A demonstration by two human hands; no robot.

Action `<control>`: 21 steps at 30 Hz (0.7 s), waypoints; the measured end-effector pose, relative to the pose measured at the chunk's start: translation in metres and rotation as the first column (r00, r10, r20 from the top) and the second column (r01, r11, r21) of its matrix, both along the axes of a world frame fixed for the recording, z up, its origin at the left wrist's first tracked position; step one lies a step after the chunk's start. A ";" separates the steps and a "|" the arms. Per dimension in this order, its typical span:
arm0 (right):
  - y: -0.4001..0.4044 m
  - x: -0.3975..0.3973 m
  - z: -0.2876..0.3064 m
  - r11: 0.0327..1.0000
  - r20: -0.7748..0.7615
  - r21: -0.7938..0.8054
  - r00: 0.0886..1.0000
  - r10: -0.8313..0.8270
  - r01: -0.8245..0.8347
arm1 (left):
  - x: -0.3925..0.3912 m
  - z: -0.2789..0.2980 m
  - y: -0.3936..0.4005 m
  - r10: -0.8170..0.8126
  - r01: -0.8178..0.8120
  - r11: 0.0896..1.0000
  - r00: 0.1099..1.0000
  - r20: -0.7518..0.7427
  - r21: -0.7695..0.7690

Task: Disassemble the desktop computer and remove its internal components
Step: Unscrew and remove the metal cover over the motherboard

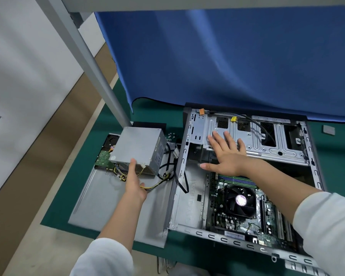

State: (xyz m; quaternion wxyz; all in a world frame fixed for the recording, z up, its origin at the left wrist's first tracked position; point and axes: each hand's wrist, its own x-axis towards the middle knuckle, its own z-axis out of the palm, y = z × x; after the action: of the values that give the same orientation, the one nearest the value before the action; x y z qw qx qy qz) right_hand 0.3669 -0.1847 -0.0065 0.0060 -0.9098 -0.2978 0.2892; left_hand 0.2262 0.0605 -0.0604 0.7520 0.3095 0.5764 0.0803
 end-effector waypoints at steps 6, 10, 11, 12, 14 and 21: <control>-0.007 -0.003 -0.002 0.998 0.033 0.055 0.999 0.023 -0.025 | -0.007 0.003 -0.006 -0.061 0.063 0.998 0.996 -0.068 0.029; -0.011 -0.008 0.001 0.997 0.040 0.067 0.999 0.035 -0.038 | -0.016 0.002 -0.015 -0.106 0.128 0.985 0.977 -0.186 0.112; -0.012 -0.008 0.003 0.997 0.034 0.073 0.999 0.035 -0.037 | -0.018 0.002 -0.017 -0.106 0.139 0.981 0.969 -0.222 0.136; -0.013 -0.008 0.005 0.996 0.029 0.080 0.999 0.033 -0.035 | -0.019 0.003 -0.019 -0.103 0.148 0.976 0.960 -0.260 0.158; -0.015 -0.008 0.008 0.994 0.024 0.104 0.999 0.028 -0.030 | -0.018 0.005 -0.023 -0.103 0.168 0.968 0.943 -0.316 0.187; -0.027 -0.012 0.018 0.971 0.074 0.239 0.997 -0.005 -0.013 | -0.004 0.040 -0.046 -0.209 0.273 0.941 0.933 -0.292 0.200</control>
State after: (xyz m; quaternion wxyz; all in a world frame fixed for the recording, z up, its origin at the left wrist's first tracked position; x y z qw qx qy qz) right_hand 0.3549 -0.2117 0.0117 0.1041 -0.9119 -0.3324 0.2172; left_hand 0.2220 0.0144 -0.0205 0.6294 0.4739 0.6157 0.0129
